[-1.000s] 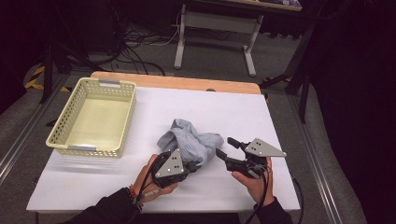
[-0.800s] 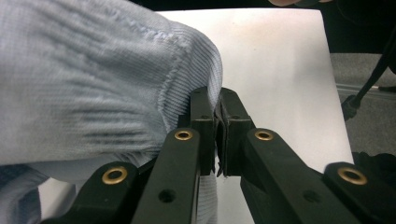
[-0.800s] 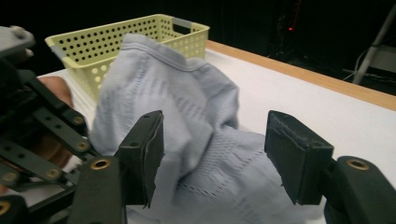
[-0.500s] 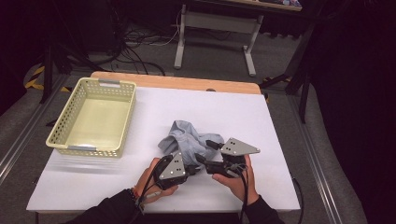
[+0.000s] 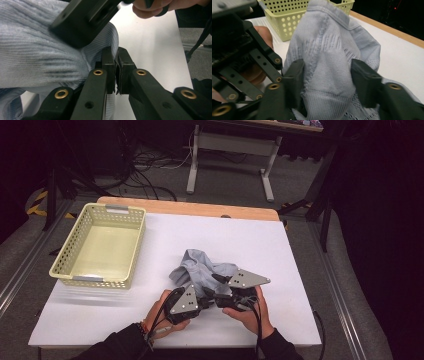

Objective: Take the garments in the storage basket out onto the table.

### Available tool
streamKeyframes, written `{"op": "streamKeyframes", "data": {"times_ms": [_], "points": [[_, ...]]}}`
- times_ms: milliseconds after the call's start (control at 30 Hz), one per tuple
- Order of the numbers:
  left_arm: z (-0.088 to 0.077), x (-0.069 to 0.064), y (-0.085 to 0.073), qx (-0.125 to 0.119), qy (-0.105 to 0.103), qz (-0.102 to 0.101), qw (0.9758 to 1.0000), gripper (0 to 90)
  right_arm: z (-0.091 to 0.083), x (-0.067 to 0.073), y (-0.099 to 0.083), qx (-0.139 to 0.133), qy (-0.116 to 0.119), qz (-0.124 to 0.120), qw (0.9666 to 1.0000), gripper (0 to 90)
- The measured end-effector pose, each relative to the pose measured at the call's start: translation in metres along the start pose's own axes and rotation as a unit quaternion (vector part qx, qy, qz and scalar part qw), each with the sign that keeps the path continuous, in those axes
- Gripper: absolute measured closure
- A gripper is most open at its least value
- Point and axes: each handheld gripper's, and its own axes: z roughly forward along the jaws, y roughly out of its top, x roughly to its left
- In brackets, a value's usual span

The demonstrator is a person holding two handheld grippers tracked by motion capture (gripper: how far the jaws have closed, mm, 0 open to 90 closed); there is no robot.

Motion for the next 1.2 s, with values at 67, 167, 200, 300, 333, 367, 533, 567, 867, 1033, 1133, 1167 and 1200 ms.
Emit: {"op": "streamKeyframes", "data": {"times_ms": [67,167,200,300,333,367,533,567,867,1033,1133,1167,1200], "points": [[0.0,0.0,0.0,0.004,0.005,0.003,1.0,86.6,0.004,0.0,-0.001,0.005,-0.002,-0.004,1.0,63.2],[-0.002,0.001,0.0,0.003,0.008,0.002,1.0,85.5,0.003,0.001,-0.001,0.004,-0.005,-0.01,0.9999,76.3],[-0.003,0.001,0.0,0.002,0.01,0.006,0.9999,82.7,0.002,0.001,-0.001,0.003,-0.007,-0.009,0.9999,79.4],[-0.008,-0.001,0.004,-0.006,0.009,0.014,0.9998,68.4,-0.005,-0.003,-0.002,-0.005,-0.027,-0.003,0.9996,83.7],[-0.011,-0.003,0.006,-0.009,0.009,0.02,0.9997,64.6,-0.009,-0.005,-0.003,-0.008,-0.036,-0.001,0.9993,84.1],[-0.016,-0.004,0.008,-0.014,0.005,0.029,0.9995,61.6,-0.014,-0.007,-0.005,-0.01,-0.046,0.001,0.9989,84.3],[-0.035,-0.004,0.015,-0.04,0.009,0.042,0.9983,52.6,-0.039,-0.02,-0.014,-0.023,-0.085,0.03,0.9957,84.5],[-0.04,-0.002,0.016,-0.049,0.014,0.041,0.9979,52.3,-0.047,-0.025,-0.018,-0.028,-0.1,0.042,0.9937,84.6],[-0.025,0.029,0.0,-0.023,0.066,-0.041,0.9967,44.0,-0.09,-0.058,-0.058,-0.005,-0.186,0.123,0.9747,84.5],[0.007,0.048,-0.008,0.03,0.06,-0.08,0.9945,32.0,-0.101,-0.069,-0.079,0.015,-0.22,0.152,0.9636,84.4],[0.026,0.056,-0.01,0.037,0.044,-0.111,0.9921,29.8,-0.105,-0.077,-0.092,0.027,-0.238,0.169,0.956,84.3],[0.03,0.057,-0.009,0.039,0.041,-0.106,0.9927,29.0,-0.105,-0.079,-0.094,0.028,-0.238,0.173,0.9553,84.3],[0.03,0.057,-0.009,0.039,0.041,-0.106,0.9927,27.9,-0.105,-0.079,-0.094,0.028,-0.238,0.173,0.9553,84.3]]}}
